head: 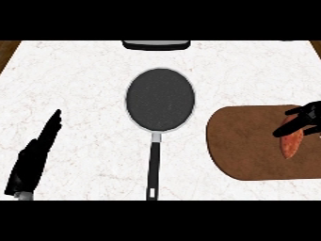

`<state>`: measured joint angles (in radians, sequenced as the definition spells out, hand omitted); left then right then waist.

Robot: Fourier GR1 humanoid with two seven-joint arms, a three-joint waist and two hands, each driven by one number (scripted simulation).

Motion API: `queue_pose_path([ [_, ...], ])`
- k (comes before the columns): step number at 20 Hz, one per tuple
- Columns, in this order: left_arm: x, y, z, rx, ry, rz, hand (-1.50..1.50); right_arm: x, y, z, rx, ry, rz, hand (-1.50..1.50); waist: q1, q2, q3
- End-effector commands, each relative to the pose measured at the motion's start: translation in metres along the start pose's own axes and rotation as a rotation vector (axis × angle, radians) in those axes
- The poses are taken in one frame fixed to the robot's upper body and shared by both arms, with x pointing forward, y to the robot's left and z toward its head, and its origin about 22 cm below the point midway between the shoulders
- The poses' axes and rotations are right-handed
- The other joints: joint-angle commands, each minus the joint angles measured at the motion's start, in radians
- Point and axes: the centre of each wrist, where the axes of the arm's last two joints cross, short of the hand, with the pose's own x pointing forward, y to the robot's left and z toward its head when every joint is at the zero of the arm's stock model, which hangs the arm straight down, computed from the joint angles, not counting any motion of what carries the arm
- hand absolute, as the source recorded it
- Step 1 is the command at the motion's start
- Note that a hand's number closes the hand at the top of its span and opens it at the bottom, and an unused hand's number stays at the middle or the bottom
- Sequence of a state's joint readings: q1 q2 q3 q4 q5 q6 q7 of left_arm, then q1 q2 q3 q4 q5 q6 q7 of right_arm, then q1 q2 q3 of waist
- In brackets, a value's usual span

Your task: Pick the sweet potato from the cutting board and place it in the pan

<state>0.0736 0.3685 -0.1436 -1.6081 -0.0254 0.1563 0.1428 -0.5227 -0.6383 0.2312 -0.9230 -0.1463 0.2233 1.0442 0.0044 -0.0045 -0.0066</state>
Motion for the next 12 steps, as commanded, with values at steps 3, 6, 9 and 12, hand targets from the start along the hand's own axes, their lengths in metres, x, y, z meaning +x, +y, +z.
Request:
queue_pose_path([
  [3, -0.005, -0.004, 0.001, 0.006, -0.009, 0.003, 0.0, 0.015, 0.012, -0.002, 0.029, 0.03, -0.068, 1.5, 0.004, 0.005, 0.007],
  [6, -0.013, 0.003, -0.008, 0.007, 0.005, -0.004, 0.0, -0.007, 0.013, -0.005, 0.052, 0.022, -0.087, 1.5, -0.007, 0.004, 0.006],
  [9, -0.008, 0.0, -0.001, 0.001, -0.003, 0.005, 0.0, -0.001, 0.032, -0.018, 0.039, 0.005, -0.133, 1.5, 0.003, 0.006, 0.007],
  [12, -0.005, -0.001, 0.001, 0.005, 0.0, -0.013, 0.0, 0.008, 0.025, 0.006, -0.02, -0.171, 0.118, 1.5, 0.008, 0.005, 0.007],
])
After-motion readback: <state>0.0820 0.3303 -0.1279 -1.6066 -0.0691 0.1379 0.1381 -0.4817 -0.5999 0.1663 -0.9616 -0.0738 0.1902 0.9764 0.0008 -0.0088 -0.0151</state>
